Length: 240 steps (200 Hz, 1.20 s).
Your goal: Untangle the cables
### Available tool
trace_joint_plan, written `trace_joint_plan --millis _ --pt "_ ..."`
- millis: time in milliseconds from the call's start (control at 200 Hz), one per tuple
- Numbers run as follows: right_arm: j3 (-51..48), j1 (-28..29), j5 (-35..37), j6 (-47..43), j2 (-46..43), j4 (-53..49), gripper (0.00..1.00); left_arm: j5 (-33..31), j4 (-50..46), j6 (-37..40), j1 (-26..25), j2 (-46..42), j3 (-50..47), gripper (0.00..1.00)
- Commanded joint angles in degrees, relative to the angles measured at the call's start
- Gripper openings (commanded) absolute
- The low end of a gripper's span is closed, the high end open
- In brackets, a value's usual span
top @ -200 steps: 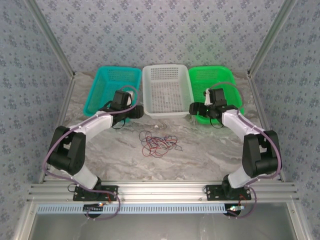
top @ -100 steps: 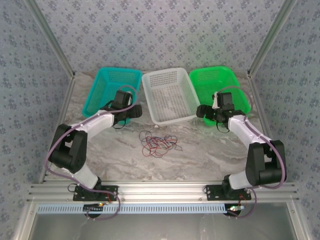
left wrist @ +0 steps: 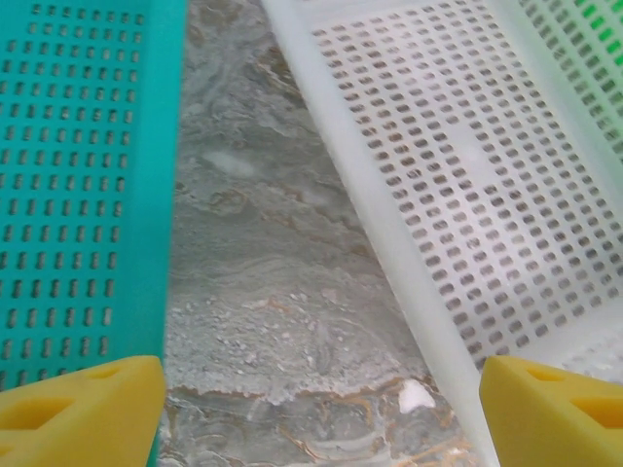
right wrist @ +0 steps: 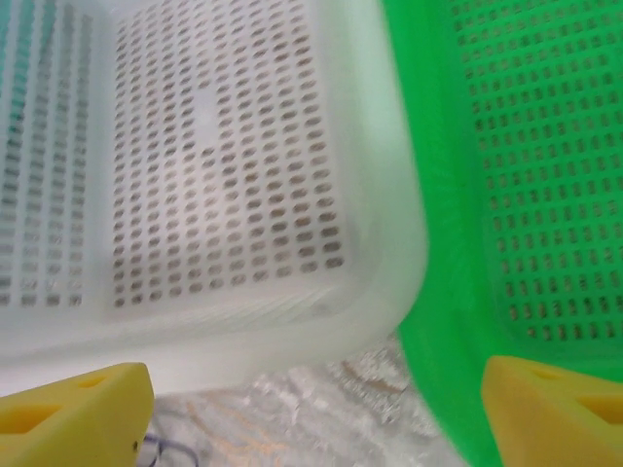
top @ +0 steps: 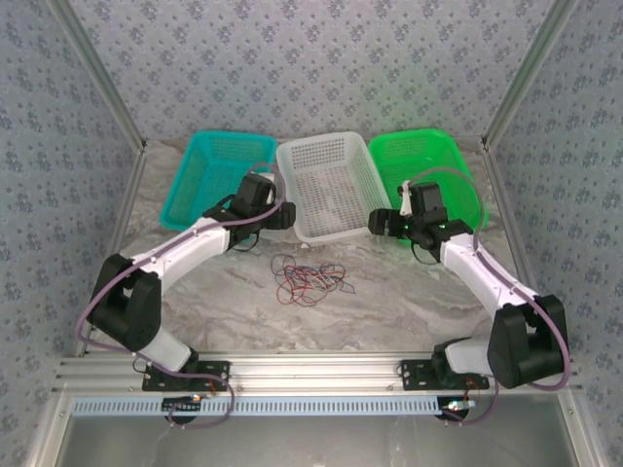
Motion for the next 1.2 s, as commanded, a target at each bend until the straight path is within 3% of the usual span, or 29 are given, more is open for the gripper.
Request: trace_joint_plan --millis 0,225,645,929,1104,1194 --pt "0.54 4.43 -1.98 -3.55 -2.36 -5.46 0.86 3.8 1.48 2.93 0.01 -3.22 -2.32 0.85" --pt "-3.31 13.19 -10.41 -7.3 -6.34 -10.01 0.82 5.41 3.83 3.98 -0.04 -6.86 -7.54 0.89" --pt "-9.45 27.59 -4.08 -4.9 -9.28 -14.87 0.8 3.82 3.74 3.97 0.11 -7.15 -5.99 0.93" --pt "-10.77 28.93 1.64 -5.55 -4.37 -8.82 0.62 4.06 3.59 3.46 0.1 -7.86 -5.8 0.93" --pt "-8.81 30.1 2.94 -7.1 0.34 -8.07 0.58 3.32 4.21 3.52 0.06 -10.1 -6.32 0.94" --pt "-8.25 30.95 5.28 -7.05 2.4 -7.55 0.48 2.8 4.45 3.62 0.12 -10.92 -6.67 0.94"
